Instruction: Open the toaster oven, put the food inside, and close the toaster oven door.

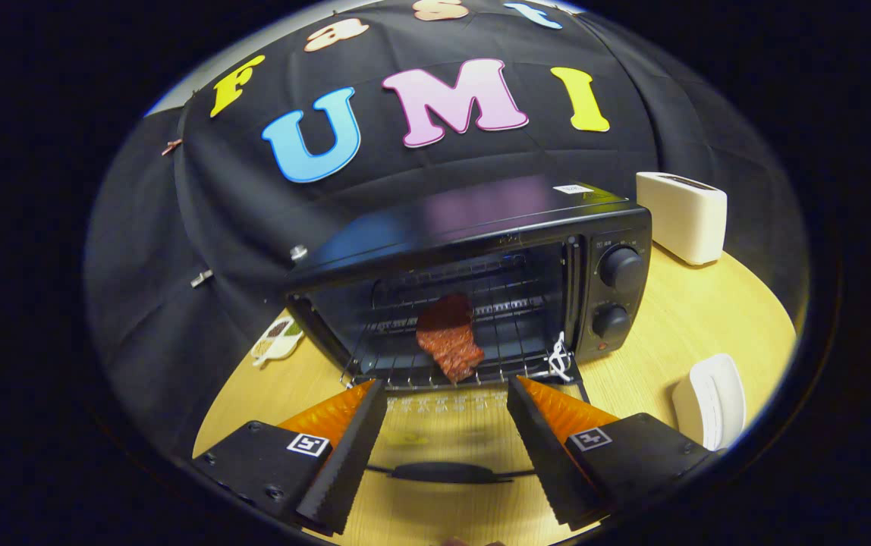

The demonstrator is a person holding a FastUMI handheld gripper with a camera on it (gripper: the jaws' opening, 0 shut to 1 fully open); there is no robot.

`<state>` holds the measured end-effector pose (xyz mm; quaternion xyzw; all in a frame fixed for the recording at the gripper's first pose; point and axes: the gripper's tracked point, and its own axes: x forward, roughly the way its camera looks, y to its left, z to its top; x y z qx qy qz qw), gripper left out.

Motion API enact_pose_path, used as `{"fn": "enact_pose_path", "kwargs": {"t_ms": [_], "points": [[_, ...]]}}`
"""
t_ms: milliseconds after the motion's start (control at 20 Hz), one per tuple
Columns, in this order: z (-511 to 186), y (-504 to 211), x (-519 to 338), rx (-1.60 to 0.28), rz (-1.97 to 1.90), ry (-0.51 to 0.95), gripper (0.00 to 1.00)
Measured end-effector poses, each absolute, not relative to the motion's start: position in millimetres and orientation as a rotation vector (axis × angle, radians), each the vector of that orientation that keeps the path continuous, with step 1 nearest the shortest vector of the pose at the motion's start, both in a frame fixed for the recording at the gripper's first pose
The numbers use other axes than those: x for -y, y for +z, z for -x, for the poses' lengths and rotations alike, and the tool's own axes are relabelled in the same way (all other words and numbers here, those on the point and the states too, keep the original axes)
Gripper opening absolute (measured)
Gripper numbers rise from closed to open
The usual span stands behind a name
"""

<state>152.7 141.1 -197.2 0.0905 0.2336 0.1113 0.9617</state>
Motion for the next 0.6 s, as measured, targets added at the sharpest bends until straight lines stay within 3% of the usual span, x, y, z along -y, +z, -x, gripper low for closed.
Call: {"fn": "enact_pose_path", "kwargs": {"t_ms": [600], "points": [[-78.6, -229.9, -114.2, -0.662, -0.028, 0.109, 0.99]]}}
